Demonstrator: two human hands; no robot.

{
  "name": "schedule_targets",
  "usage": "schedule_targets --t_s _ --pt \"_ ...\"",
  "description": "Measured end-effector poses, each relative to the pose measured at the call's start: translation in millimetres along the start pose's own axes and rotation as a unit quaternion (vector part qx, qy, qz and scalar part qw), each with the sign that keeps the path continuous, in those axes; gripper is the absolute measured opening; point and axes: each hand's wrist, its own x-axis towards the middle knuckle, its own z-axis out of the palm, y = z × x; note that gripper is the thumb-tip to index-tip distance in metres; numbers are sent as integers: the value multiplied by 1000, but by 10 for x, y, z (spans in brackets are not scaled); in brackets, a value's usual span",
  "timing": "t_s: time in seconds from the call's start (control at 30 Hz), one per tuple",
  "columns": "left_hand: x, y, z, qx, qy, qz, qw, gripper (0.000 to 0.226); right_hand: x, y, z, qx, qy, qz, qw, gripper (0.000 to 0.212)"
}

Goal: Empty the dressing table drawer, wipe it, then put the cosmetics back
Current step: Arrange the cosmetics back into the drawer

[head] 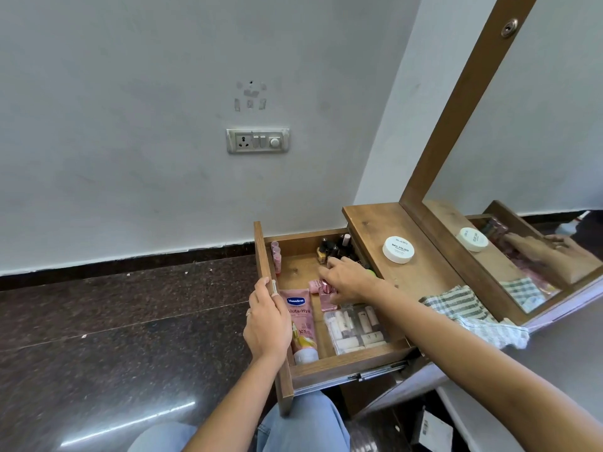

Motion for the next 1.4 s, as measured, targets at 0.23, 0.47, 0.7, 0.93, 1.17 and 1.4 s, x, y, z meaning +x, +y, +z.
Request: schedule_targets --t_s 0.23,0.47,0.7,0.93,1.17,1.4 --pt "-5 -15 9 -1 1 7 1000 36 -52 36 21 -11 -10 -6 1000 38" --pt "-7 -19 19 -4 3 10 1000 37 -65 42 29 -27 -37 14 999 47" --pt "-10 -8 9 -8 3 8 1000 37 -267 347 -428 106 110 72 986 42" --pt "-12 -15 13 -11 4 8 1000 36 -490 935 -368 150 47 431 888 64" --pt "-7 -12 9 -4 3 6 1000 37 -506 860 -232 258 55 432 862 55" --pt "-8 -7 13 -12 9 9 1000 37 -164 462 -641 290 146 282 903 63"
